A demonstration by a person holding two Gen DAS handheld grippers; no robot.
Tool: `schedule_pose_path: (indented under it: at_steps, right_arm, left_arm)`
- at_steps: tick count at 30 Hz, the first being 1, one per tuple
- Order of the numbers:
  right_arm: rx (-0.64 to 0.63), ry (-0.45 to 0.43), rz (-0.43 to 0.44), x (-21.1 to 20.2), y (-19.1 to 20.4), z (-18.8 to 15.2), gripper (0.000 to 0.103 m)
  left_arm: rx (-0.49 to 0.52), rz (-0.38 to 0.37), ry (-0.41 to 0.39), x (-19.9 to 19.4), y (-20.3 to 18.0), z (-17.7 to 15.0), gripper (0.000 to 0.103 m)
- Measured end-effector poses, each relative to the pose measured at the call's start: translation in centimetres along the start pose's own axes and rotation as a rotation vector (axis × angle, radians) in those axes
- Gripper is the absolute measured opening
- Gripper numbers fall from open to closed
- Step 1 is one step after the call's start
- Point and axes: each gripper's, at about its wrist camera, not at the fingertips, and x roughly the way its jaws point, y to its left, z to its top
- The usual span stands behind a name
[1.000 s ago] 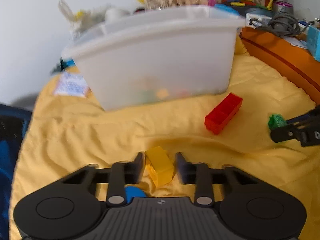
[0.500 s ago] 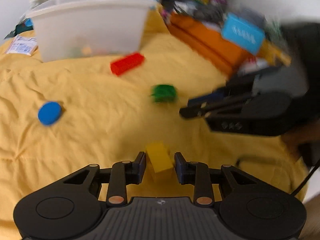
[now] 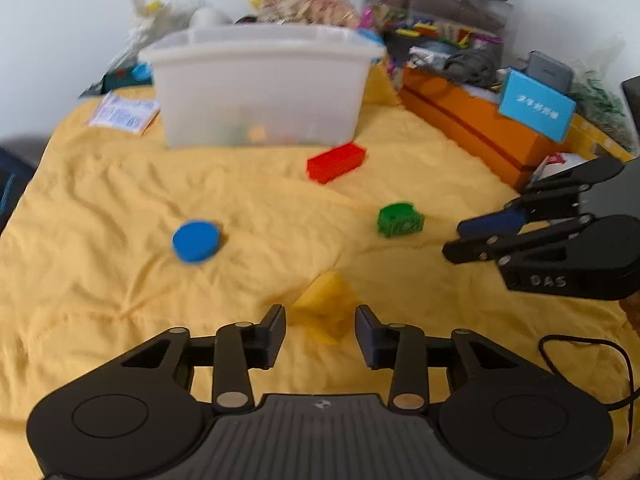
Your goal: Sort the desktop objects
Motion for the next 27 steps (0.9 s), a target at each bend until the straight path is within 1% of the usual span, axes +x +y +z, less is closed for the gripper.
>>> schedule_pose_path:
  at_steps: [3,6,7,9,11,13,15,17,19,20,21,23,25,27]
  right_arm:
    - [0.005,0.003,0.0,0.1,0.0,0.0,0.024]
    - [-0.019,-0.01,-0.004,0.0,0.1,0.1,0.03]
    - [-0.033,-0.019,-0.008,-0.1,0.1,0.3,0.036]
    - [-0.057,-0.045,-0.019,0.2,0.0,0.9,0.053]
    - [-0.084,-0.044,-0.006,1.1,-0.2,1.5,0.062]
    - [-0.118,-0.033,0.016,2.2,-0.6,2.0,0.063]
    - [-0.145,-0.028,0.061,3.2,-1.0,2.4,0.063]
    - [-0.139,-0.038,0.086,3.8,-1.5,2.9,0.063]
    - [-0.112,-0.054,0.108,4.3,-2.3,3.3,0.059]
    - [-0.099,-0.047,0.127,4.7,-2.7,3.5,0.053]
    - [-0.082,-0.023,0.151,5.1,-3.1,3.7,0.042]
    - [-0.038,0.037,0.179,5.8,-3.9,3.7,0.042]
    - [0.004,0.05,0.197,5.5,-4.3,3.5,0.042]
    - [0.005,0.06,0.178,4.8,-4.0,3.3,0.042]
  left_arm:
    - [0.034,0.015,-0.016,0.3,-0.2,0.8,0.043]
    - [0.044,-0.001,-0.026,0.1,0.1,1.3,0.044]
    - [0.053,0.004,-0.024,0.1,0.1,1.2,0.046]
    - [0.065,0.013,-0.01,0.4,0.2,1.0,0.047]
    - [0.065,0.007,0.007,0.8,0.3,0.8,0.047]
    - [0.069,0.003,0.015,1.1,0.3,0.6,0.048]
    - [0.068,0.0,0.02,1.1,0.3,0.5,0.048]
    - [0.072,-0.004,0.021,1.1,0.2,0.4,0.048]
    - [0.082,-0.004,0.025,1.1,0.0,0.3,0.048]
    - [0.083,-0.006,0.028,1.1,0.0,0.3,0.048]
    - [0.08,-0.006,0.03,1.2,0.0,0.2,0.048]
    - [0.076,-0.008,0.031,1.2,0.0,0.2,0.049]
    - [0.074,-0.005,0.031,1.2,0.1,0.2,0.05]
    - [0.074,-0.005,0.032,1.2,0.1,0.2,0.051]
